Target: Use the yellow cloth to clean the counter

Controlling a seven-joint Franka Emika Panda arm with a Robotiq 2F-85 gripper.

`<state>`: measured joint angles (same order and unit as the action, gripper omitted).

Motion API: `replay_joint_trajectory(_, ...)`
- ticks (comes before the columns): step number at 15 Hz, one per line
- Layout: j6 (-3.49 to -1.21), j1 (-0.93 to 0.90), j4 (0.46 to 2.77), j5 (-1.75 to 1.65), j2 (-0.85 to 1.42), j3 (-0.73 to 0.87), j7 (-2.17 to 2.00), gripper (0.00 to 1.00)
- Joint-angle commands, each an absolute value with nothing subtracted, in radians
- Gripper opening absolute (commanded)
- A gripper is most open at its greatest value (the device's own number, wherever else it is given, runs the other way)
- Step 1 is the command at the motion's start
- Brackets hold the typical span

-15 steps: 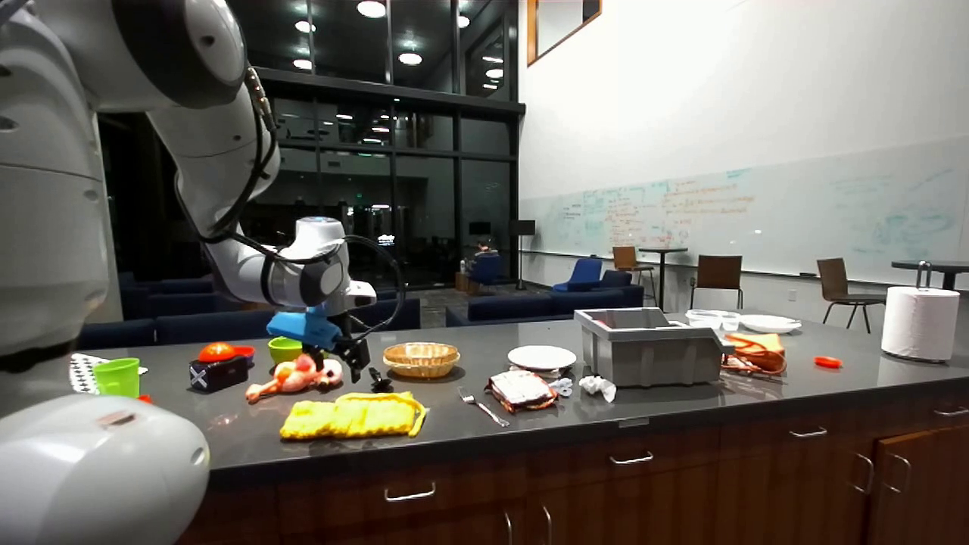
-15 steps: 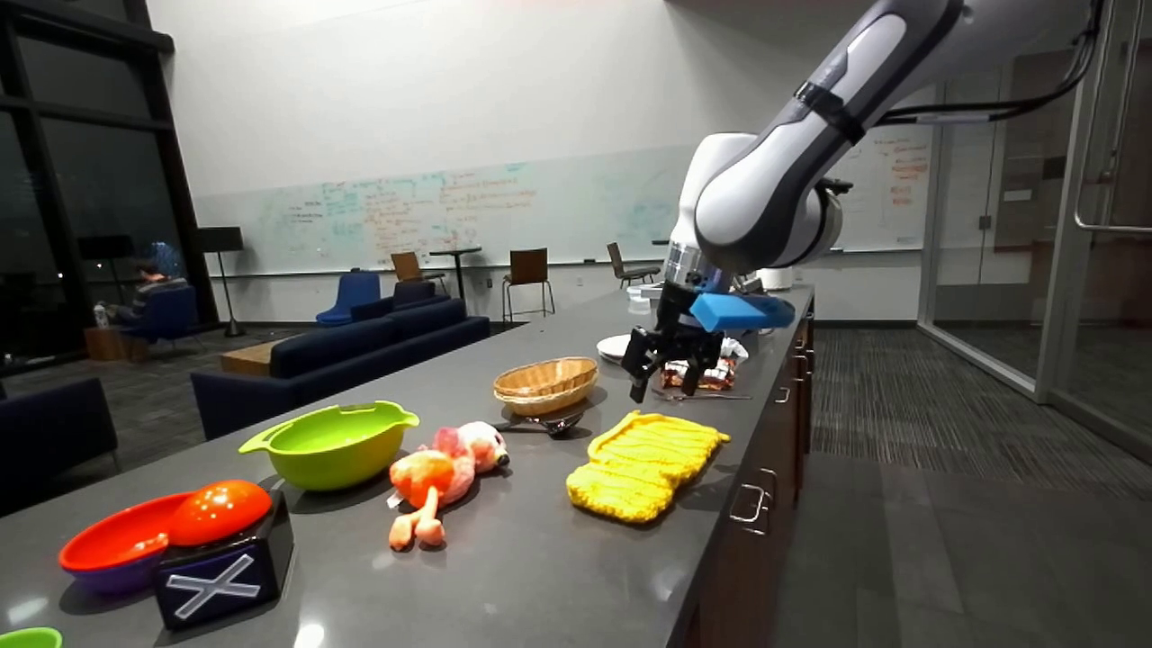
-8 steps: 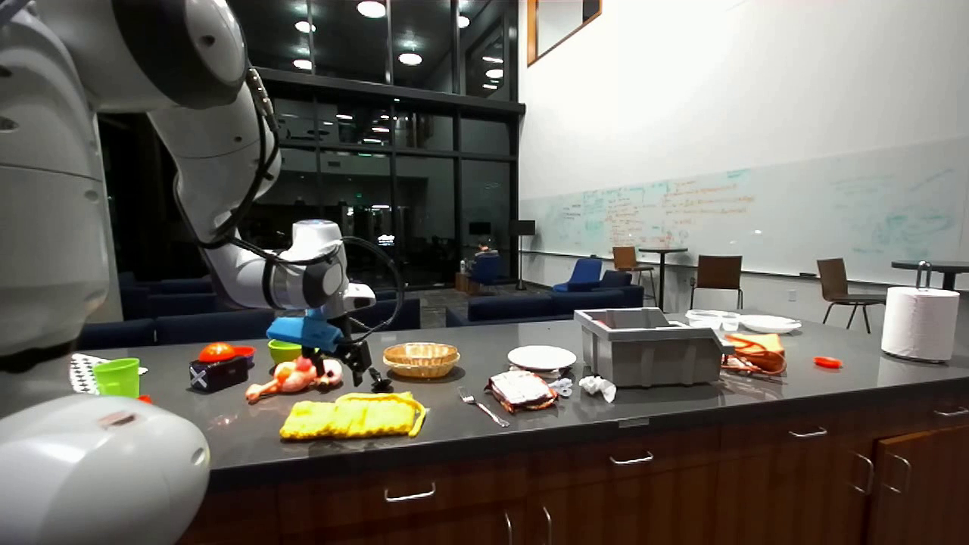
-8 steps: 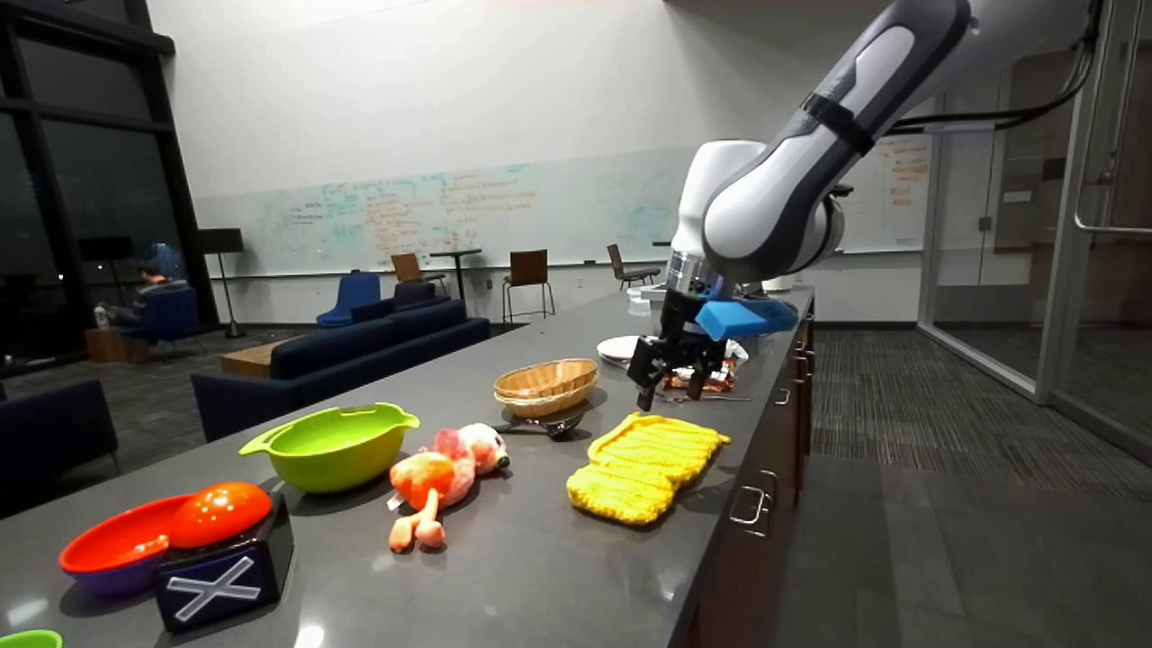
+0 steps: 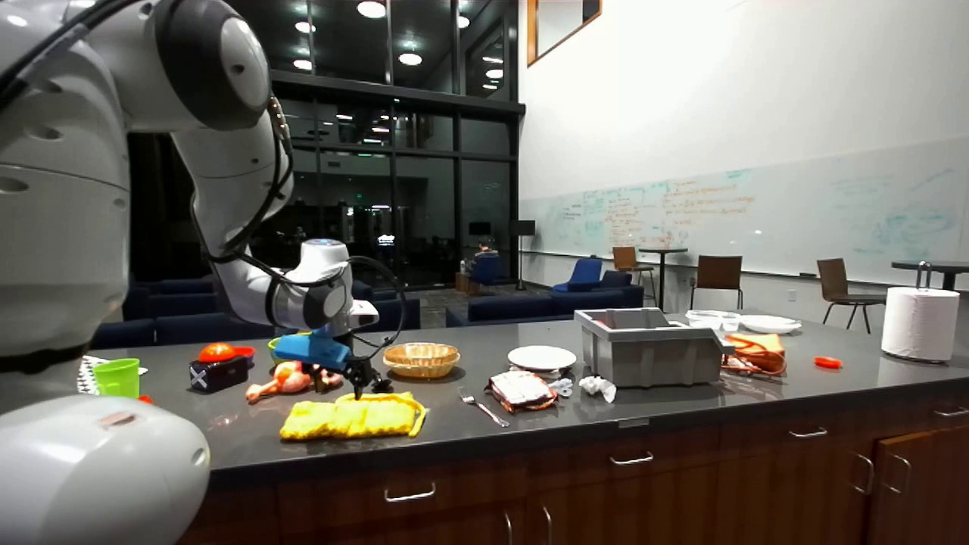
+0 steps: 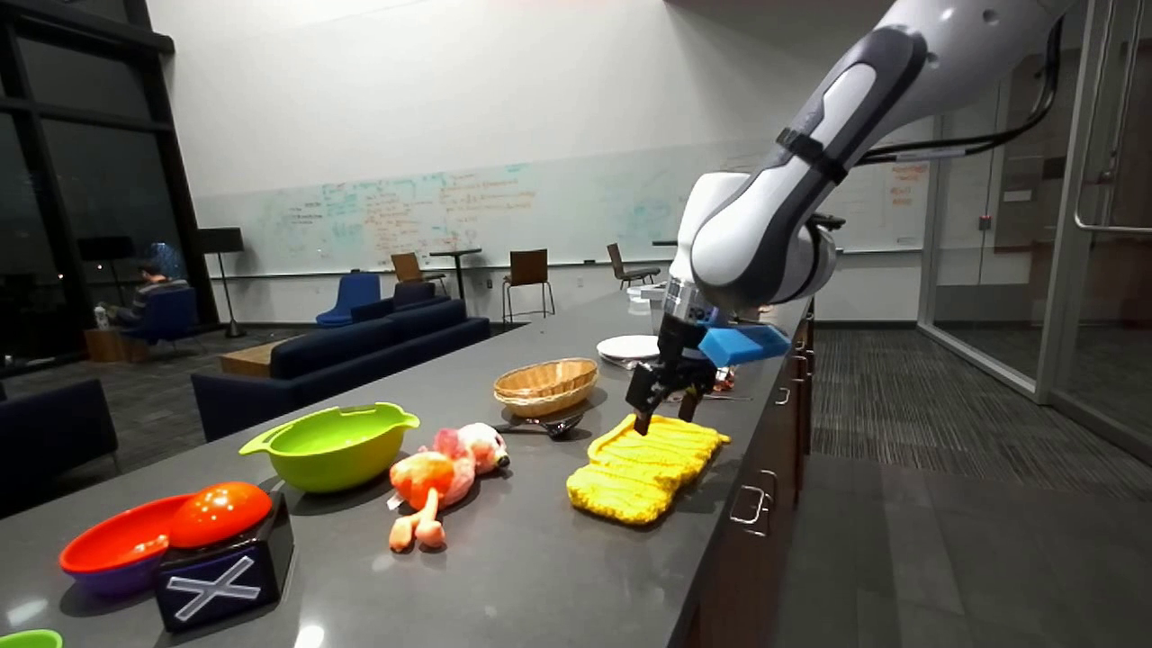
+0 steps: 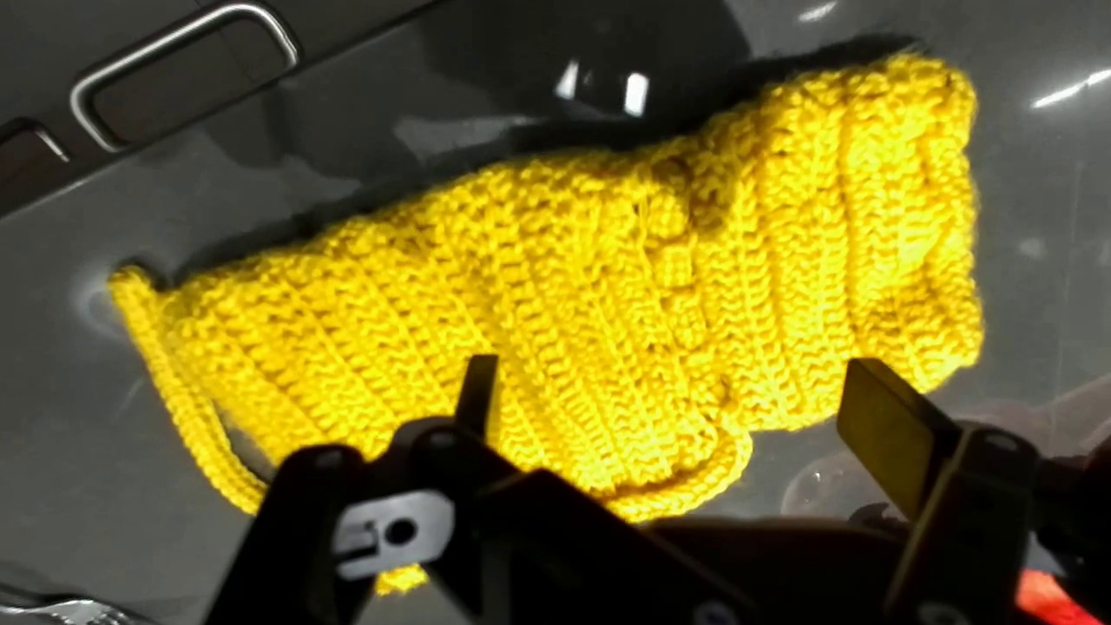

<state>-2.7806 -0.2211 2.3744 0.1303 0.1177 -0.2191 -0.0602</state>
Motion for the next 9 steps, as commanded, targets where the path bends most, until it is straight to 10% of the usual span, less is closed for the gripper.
replay_joint_trajectory(1, -2.806, -0.210, 2.316, 0.108, 0.201, -0.226, 0.030, 1.00)
replay_joint_trajectory(9, -2.731, -0.242, 2.222, -0.183, 0.254, -0.160, 0.012, 1.00)
